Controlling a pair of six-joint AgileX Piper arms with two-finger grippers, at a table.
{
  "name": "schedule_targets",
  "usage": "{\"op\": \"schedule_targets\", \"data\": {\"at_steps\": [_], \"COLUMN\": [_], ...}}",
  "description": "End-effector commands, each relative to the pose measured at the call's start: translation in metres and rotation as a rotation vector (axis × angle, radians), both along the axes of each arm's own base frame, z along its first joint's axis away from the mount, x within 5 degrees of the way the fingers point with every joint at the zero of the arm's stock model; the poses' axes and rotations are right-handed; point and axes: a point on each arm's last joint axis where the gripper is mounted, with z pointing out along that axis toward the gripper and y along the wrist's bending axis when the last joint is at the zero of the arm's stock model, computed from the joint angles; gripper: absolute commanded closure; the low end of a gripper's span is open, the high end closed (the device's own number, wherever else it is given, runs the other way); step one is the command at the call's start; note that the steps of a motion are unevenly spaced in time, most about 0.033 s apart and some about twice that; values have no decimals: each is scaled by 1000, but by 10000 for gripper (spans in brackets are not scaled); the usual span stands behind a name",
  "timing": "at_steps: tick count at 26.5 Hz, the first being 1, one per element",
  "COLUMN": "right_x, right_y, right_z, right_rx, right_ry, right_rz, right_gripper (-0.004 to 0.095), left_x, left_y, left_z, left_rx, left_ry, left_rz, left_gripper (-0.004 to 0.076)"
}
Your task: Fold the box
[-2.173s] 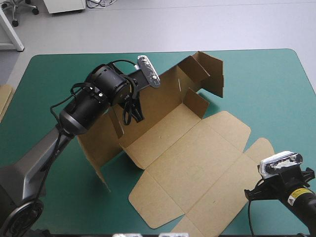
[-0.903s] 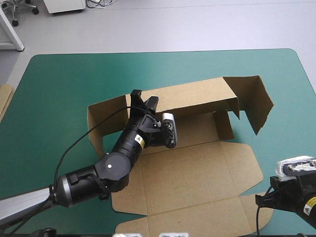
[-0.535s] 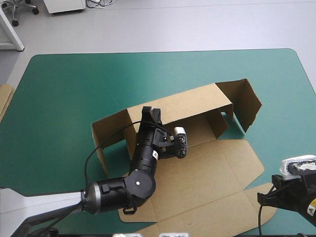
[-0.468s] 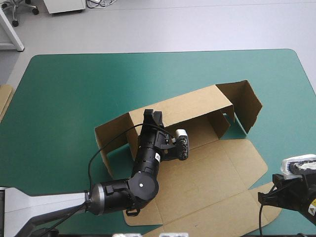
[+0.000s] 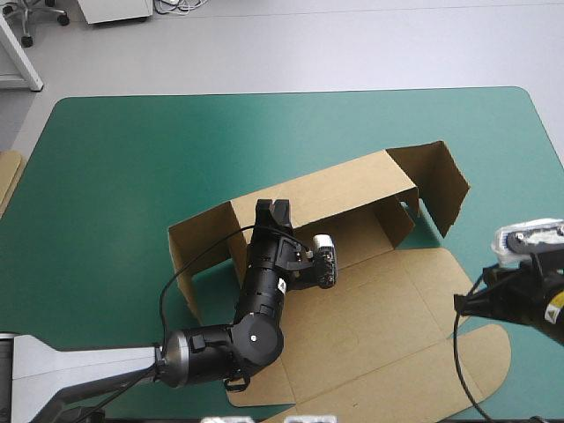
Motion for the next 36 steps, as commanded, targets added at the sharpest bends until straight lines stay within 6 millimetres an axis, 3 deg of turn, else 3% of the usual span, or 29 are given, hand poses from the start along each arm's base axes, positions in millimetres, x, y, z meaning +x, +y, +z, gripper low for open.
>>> {"op": "schedule_targets", "data": {"at_steps": [1, 6, 11, 14, 21, 26, 31, 36], "right_x": [30, 82, 157, 194, 254, 289, 305, 314], "right_y": [3, 18, 38, 34, -1, -21, -38, -42], "right_z": [35, 61, 93, 94, 69, 32, 13, 4], "right_rx": [-42, -76, -91, -48, 113, 206, 264, 351], "right_ry": [-124, -96, -93, -45, 62, 162, 200, 210], "right_rz": [-17, -17, -13, -12, -32, -28, -34, 10], "right_gripper": [909, 928, 928, 928, 928, 928, 928, 928], "left_x": [-3, -3, -3, -2, -3, -3, -3, -3], "left_y": [2, 1, 3, 3, 4, 4, 4, 5], "left_z": [25, 24, 25, 24, 21, 21, 20, 19], "left_rx": [-53, -57, -49, -56, -65, -66, -71, -72], "left_ry": [-107, -101, -111, -99, -64, -60, -44, -34], "left_rz": [-14, -22, -6, 1, 11, 9, 18, 24], "left_gripper": [734, 734, 734, 734, 734, 734, 734, 734]}}
